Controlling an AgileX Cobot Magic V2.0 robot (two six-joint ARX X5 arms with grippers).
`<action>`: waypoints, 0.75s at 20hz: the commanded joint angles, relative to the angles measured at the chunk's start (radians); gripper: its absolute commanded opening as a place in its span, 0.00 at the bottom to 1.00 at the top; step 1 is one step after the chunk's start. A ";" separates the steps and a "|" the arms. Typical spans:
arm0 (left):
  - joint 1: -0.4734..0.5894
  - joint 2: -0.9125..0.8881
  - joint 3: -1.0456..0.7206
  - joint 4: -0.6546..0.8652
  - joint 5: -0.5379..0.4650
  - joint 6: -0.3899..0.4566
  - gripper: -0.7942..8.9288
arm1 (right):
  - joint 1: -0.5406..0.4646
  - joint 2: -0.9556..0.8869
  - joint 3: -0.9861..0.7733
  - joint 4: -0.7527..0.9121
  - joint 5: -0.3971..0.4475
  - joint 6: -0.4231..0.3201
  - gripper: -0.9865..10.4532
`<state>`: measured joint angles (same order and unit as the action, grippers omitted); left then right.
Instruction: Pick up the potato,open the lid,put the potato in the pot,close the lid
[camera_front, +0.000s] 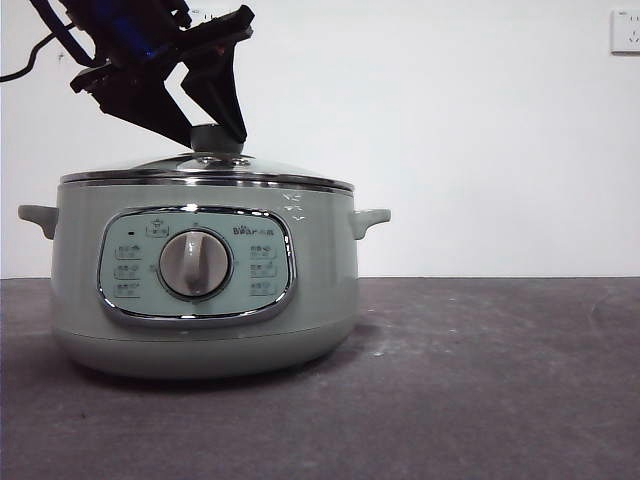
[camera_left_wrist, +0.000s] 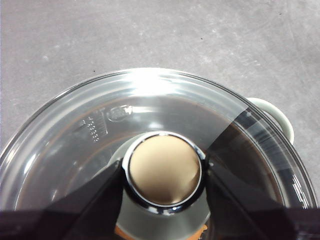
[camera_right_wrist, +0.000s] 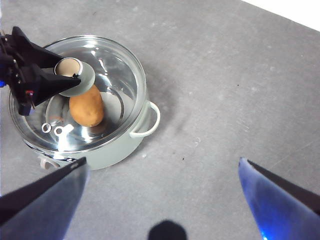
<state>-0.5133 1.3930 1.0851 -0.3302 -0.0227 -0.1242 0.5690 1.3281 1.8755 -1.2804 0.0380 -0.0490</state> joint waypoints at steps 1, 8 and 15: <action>0.005 0.038 -0.039 -0.070 -0.003 -0.006 0.47 | 0.000 0.000 -0.001 0.004 0.002 0.007 0.52; 0.001 -0.153 -0.019 -0.042 0.000 -0.007 0.47 | 0.000 0.000 -0.016 0.031 0.000 0.013 0.52; -0.016 -0.475 -0.018 -0.173 0.002 0.032 0.13 | 0.000 -0.104 -0.294 0.263 -0.009 0.015 0.16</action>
<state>-0.5262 0.9157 1.0679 -0.5045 -0.0231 -0.1116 0.5690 1.2346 1.6051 -1.0309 0.0292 -0.0441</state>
